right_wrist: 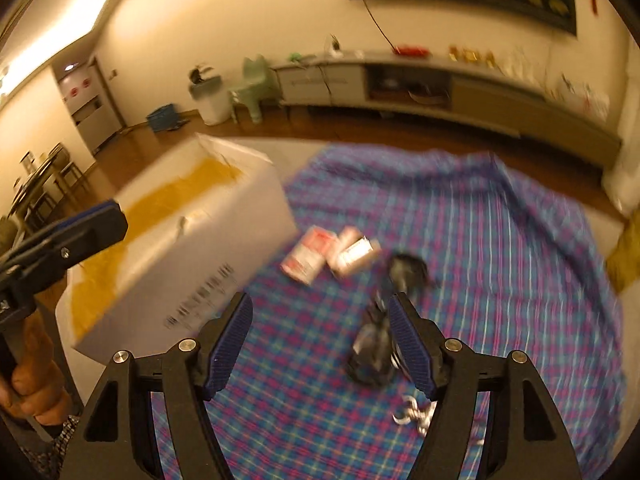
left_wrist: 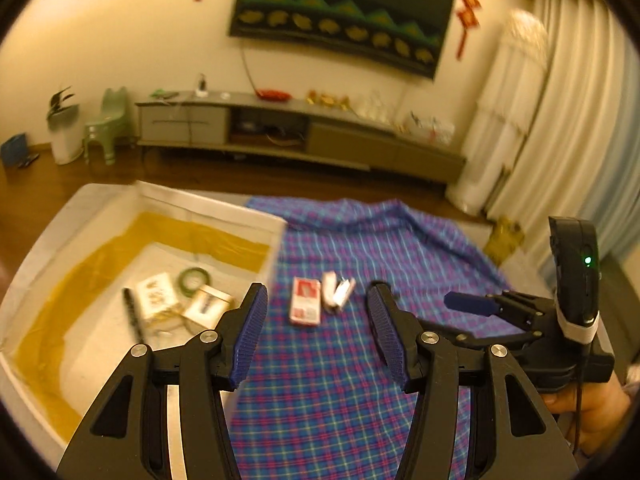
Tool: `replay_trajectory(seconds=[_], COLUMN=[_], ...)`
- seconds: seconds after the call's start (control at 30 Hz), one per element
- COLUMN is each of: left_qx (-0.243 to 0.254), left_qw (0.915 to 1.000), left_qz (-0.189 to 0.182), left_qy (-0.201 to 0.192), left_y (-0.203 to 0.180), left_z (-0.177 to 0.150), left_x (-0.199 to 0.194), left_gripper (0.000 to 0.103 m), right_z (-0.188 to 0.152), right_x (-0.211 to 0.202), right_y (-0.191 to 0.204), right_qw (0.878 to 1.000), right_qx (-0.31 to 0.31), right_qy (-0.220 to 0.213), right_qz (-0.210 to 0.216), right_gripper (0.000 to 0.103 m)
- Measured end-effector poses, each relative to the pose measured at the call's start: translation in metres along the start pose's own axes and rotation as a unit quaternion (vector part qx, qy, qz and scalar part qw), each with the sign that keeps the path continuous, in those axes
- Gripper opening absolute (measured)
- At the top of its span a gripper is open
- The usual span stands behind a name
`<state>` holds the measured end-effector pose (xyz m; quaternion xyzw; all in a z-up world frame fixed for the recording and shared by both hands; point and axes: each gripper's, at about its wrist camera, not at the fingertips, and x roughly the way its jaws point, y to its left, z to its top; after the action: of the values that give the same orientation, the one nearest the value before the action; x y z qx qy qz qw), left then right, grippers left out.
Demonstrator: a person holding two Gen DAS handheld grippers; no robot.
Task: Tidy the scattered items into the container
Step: 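Withdraw both open tools from the white box back over the table, then grasp the red staples box with the left tool while the right tool grasps the black sunglasses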
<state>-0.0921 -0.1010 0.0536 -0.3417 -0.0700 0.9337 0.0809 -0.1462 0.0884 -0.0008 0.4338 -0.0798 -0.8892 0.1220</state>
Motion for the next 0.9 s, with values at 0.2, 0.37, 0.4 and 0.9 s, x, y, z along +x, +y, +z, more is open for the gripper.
replay_trajectory(seconds=[0.2,0.37,0.4,0.9], left_qx=[0.049,0.071,0.072,0.053], left_qw=[0.9973,0.9933,0.9926,0.9887], left_qz=[0.027,0.054,0.06,0.078], left_qy=[0.048,0.073,0.078,0.117], left_y=[-0.036,-0.04,-0.04,-0.016], left_z=[-0.012,-0.017,-0.017,-0.037], left_x=[0.067,0.112,0.122,0.18], left_gripper=[0.057,0.057,0.057,0.057], right_z=[-0.012,-0.018,-0.019,-0.019], right_x=[0.035,0.064,0.068,0.083], right_y=[-0.025,-0.047,-0.051,-0.074], right_qw=[0.999,0.999,0.998,0.998], right_qx=[0.021,0.03,0.032,0.044], right_qy=[0.025,0.04,0.042,0.036], right_qz=[-0.014,-0.02,-0.019,0.006], right_gripper=[0.071,0.071,0.071,0.02])
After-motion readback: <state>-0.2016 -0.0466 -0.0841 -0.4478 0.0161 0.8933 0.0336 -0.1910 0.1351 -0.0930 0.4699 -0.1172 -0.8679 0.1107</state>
